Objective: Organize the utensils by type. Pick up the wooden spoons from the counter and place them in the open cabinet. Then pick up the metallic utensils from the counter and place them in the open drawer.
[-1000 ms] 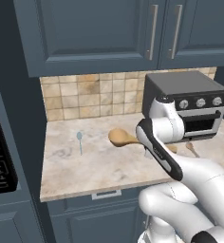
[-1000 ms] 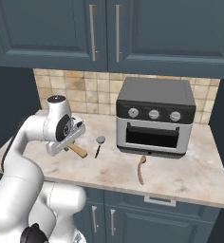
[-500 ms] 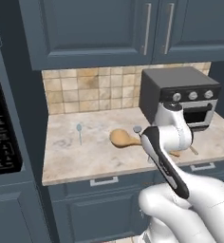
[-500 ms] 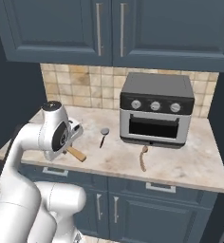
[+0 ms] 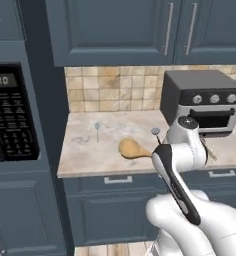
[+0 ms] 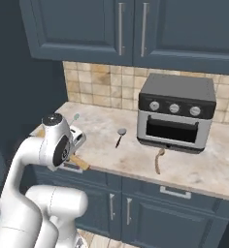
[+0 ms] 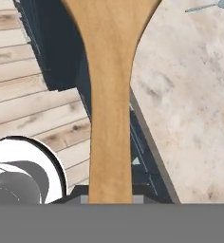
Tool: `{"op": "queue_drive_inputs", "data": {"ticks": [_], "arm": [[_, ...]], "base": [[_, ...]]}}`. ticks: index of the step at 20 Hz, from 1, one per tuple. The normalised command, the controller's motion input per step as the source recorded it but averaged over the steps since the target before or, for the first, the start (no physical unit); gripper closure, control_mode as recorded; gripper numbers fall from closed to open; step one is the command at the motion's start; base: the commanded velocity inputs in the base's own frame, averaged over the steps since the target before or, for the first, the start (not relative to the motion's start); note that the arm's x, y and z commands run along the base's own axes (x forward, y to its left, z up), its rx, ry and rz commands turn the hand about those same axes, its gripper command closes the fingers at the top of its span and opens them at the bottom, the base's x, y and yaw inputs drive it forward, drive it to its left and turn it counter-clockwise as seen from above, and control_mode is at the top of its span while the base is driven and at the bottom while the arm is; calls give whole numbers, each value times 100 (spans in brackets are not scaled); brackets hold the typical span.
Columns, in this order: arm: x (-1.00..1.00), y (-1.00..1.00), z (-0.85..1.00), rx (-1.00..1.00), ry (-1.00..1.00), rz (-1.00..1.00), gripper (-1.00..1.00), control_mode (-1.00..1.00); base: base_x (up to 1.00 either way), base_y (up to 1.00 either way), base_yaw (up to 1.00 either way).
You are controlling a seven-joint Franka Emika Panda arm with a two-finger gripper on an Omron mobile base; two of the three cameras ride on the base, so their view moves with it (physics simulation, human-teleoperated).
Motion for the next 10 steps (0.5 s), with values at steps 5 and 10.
{"op": "queue_drive_inputs", "data": {"ticks": [5,10], "arm": [[0,0,0,0,0,0,100,100],[0,0,0,0,0,0,100,100]], "base": [[-24,-15,68],[-22,-12,80]]}}
